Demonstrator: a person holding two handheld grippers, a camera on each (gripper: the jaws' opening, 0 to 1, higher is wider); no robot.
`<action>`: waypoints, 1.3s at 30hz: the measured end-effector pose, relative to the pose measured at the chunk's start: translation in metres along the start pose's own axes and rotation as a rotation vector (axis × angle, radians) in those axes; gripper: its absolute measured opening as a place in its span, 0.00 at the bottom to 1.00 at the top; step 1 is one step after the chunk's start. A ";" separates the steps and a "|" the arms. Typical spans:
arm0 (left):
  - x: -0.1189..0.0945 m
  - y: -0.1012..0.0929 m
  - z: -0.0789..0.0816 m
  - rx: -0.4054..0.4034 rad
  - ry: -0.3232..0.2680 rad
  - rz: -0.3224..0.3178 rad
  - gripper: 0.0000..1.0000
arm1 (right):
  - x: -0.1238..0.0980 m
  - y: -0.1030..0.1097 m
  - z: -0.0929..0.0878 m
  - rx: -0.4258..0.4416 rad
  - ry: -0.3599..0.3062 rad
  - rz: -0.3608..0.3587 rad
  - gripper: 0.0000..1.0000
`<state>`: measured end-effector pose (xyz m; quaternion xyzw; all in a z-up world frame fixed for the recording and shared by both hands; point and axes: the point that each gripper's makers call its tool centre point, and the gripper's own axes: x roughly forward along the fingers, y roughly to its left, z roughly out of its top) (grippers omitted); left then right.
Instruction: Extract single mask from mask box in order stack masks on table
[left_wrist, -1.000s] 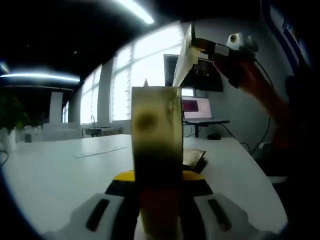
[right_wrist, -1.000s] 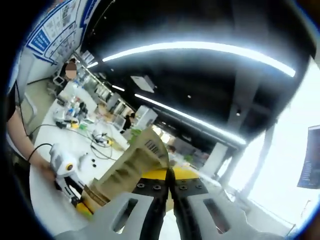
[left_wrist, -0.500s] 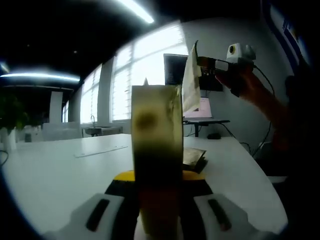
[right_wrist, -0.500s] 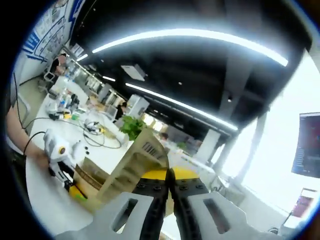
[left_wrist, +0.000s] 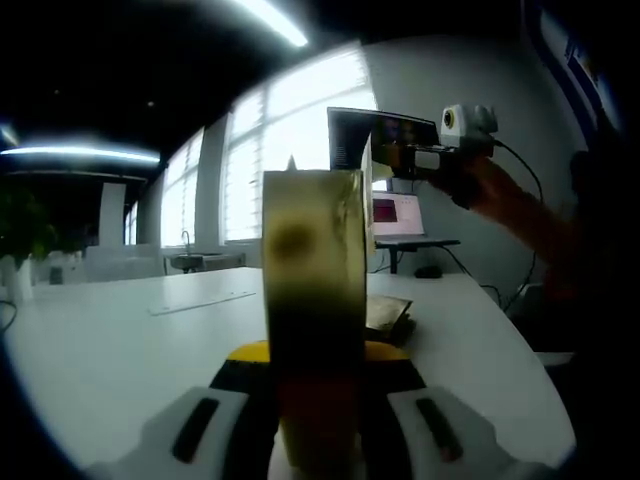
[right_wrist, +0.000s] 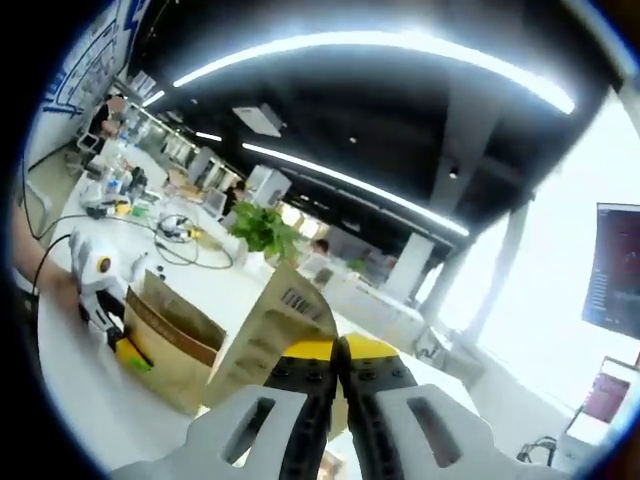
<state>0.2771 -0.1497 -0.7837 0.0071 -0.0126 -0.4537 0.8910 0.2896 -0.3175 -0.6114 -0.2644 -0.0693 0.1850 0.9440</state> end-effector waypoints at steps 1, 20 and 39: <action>0.000 0.000 0.000 0.000 0.000 0.000 0.31 | 0.001 -0.002 -0.001 0.001 0.001 -0.001 0.00; 0.000 0.000 0.001 0.002 0.001 0.000 0.31 | 0.041 -0.026 -0.054 -0.026 0.097 0.016 0.00; 0.001 0.000 0.002 0.002 0.001 0.000 0.31 | 0.061 -0.023 -0.087 -0.124 0.206 0.040 0.00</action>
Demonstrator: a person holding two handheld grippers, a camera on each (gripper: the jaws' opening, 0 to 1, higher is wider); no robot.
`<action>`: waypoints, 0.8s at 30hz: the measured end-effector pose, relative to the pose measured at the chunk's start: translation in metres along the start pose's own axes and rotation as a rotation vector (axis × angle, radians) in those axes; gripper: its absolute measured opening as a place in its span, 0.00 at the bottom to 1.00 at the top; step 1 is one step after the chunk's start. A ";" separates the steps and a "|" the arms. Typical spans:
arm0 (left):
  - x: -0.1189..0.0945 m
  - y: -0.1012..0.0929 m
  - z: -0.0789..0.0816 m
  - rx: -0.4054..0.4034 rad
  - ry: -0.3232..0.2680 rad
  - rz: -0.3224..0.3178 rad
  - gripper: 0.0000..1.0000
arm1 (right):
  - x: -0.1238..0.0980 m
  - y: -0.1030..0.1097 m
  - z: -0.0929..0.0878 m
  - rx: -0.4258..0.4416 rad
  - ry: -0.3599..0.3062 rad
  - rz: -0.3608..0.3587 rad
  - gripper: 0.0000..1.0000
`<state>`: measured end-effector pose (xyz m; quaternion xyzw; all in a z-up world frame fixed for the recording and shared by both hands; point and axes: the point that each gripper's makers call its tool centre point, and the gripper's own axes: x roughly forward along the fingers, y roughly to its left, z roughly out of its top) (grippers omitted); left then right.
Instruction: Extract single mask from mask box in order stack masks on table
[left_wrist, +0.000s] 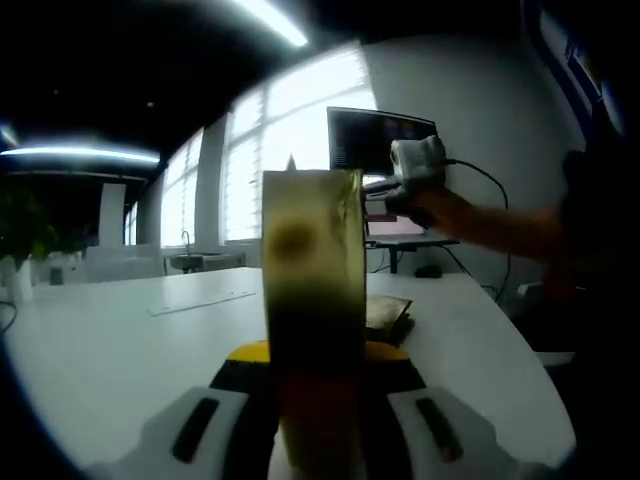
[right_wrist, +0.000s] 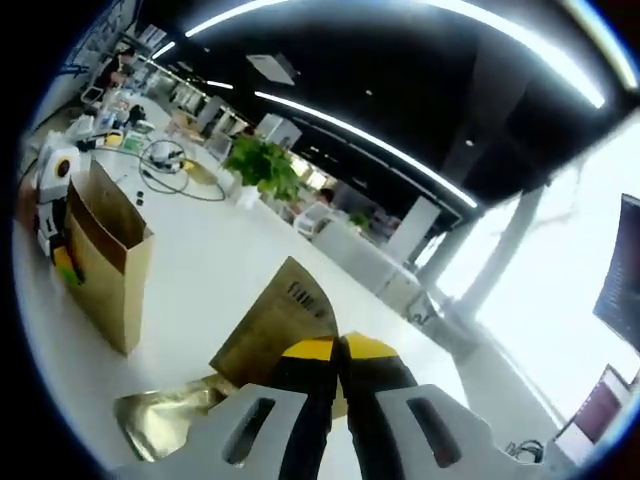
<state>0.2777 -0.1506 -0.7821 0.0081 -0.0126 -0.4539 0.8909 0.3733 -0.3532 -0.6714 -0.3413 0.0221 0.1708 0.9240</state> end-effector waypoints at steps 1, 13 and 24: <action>0.000 0.000 0.000 0.000 0.000 0.000 0.31 | 0.000 0.001 -0.003 -0.012 0.009 -0.001 0.00; 0.000 0.000 0.001 0.001 0.000 0.000 0.31 | -0.039 0.041 -0.024 -0.104 0.038 -0.006 0.00; 0.000 0.002 0.000 0.002 0.001 0.003 0.31 | -0.064 0.092 -0.051 -0.127 0.063 0.027 0.00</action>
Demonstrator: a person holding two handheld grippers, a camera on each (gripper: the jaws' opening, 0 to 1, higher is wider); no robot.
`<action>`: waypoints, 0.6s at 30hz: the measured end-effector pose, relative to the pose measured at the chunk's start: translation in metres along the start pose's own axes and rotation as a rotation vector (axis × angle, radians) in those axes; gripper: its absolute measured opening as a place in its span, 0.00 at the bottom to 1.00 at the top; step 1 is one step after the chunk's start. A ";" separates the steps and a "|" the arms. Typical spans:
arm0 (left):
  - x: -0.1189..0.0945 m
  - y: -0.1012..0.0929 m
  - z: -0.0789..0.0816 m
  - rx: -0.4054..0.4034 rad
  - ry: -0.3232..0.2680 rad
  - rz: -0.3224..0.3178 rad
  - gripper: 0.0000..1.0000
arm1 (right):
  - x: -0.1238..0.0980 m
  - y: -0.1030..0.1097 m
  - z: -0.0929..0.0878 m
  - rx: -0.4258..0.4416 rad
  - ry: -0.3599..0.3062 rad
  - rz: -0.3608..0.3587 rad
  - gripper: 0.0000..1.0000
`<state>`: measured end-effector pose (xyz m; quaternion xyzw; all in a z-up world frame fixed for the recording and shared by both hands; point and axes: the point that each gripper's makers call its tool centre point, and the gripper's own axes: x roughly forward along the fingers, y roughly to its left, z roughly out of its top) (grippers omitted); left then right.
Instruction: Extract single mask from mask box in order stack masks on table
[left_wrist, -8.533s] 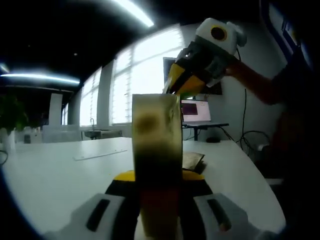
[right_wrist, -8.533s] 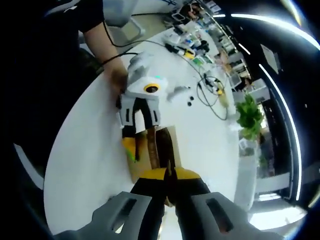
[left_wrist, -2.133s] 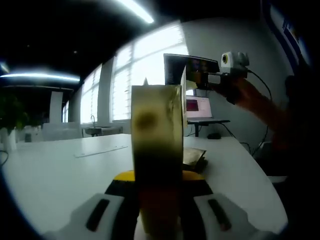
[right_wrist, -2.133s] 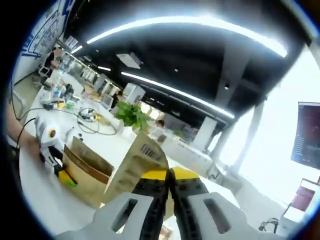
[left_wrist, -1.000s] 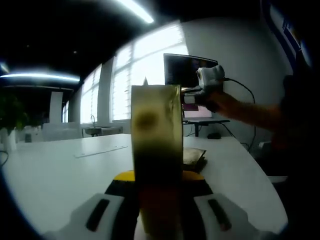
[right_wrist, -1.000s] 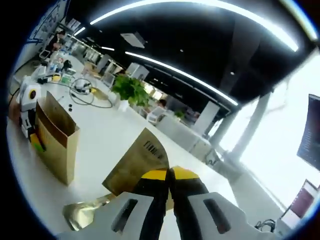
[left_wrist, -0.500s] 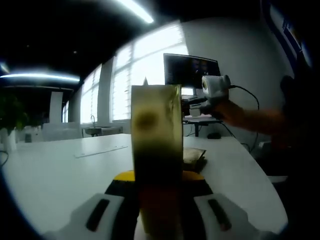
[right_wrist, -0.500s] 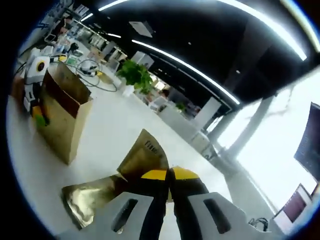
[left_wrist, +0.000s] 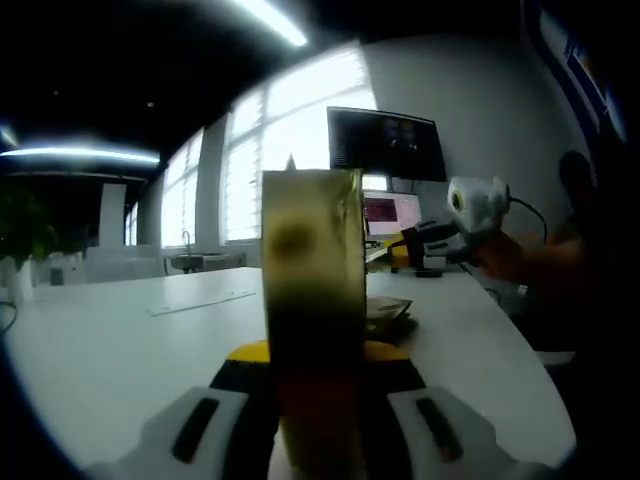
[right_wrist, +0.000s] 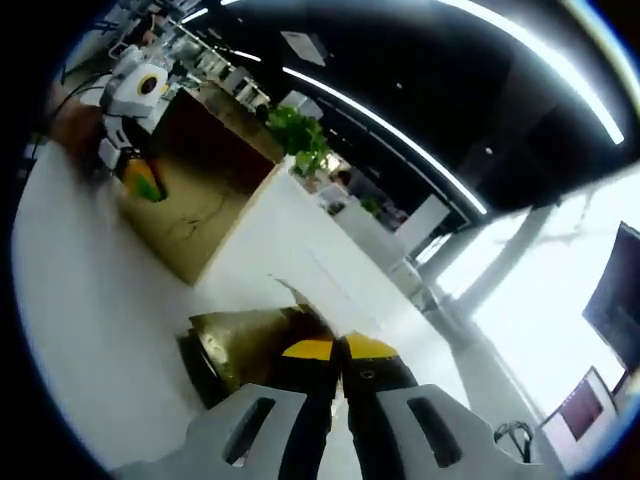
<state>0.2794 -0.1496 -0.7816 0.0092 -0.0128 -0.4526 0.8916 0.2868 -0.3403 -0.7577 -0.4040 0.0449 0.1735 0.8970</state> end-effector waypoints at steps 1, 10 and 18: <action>0.000 0.000 0.000 0.000 0.000 0.000 0.31 | -0.001 0.004 -0.002 -0.003 0.001 0.005 0.00; 0.000 0.000 -0.001 0.001 0.001 0.002 0.31 | -0.002 0.027 -0.016 -0.070 0.031 0.022 0.00; 0.000 0.000 -0.001 0.001 0.001 0.002 0.31 | -0.001 0.035 -0.023 -0.080 0.050 0.037 0.00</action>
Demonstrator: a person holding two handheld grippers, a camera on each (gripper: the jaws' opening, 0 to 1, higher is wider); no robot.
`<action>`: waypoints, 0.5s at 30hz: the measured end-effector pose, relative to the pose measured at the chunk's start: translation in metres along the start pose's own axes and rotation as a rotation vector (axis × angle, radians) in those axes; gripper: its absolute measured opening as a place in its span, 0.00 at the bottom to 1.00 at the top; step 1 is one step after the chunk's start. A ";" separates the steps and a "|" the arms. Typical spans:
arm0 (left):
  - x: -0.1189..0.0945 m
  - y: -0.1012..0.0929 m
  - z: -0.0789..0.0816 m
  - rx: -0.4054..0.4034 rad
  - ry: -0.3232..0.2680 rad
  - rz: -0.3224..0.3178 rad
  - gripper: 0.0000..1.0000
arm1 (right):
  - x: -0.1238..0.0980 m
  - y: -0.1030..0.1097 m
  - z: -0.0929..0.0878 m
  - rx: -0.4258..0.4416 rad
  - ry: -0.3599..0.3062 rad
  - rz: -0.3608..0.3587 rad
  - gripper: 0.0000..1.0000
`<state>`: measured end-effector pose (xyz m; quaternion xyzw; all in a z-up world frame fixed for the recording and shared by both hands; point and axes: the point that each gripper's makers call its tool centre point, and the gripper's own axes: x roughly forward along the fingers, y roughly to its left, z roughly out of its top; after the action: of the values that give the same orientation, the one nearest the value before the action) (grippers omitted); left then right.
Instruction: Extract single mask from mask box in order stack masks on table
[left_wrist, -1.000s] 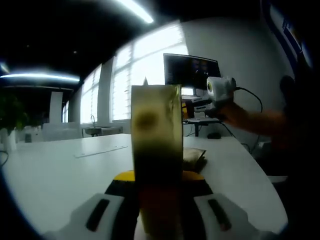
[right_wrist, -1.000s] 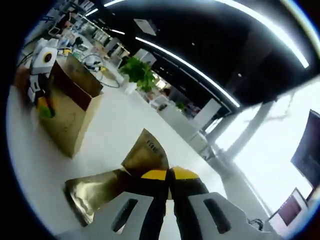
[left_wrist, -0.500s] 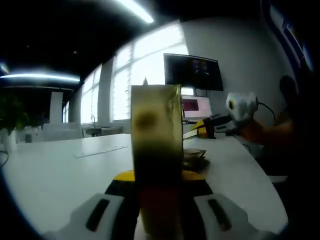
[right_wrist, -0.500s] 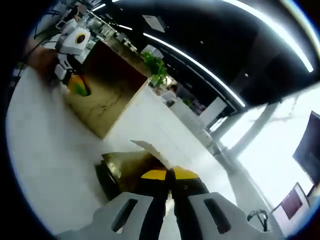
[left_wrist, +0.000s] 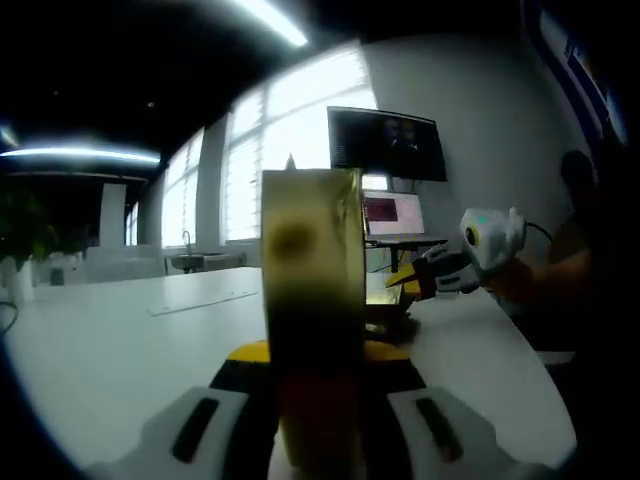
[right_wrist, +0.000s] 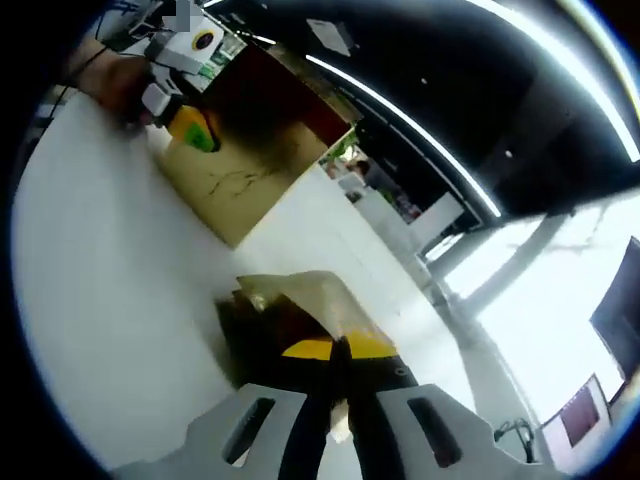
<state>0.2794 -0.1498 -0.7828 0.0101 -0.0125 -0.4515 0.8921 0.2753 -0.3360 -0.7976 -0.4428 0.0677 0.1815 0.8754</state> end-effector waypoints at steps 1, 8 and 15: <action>0.000 0.000 0.000 0.000 0.000 0.000 0.31 | 0.000 0.001 -0.001 0.001 0.002 0.002 0.00; 0.000 -0.001 0.000 0.001 0.001 0.001 0.31 | 0.000 0.004 -0.005 -0.010 0.017 0.014 0.00; 0.000 -0.001 -0.001 0.001 0.001 0.001 0.31 | 0.002 0.007 -0.007 -0.009 0.030 0.039 0.00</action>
<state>0.2781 -0.1502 -0.7836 0.0109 -0.0123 -0.4512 0.8923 0.2752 -0.3372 -0.8080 -0.4480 0.0887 0.1919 0.8687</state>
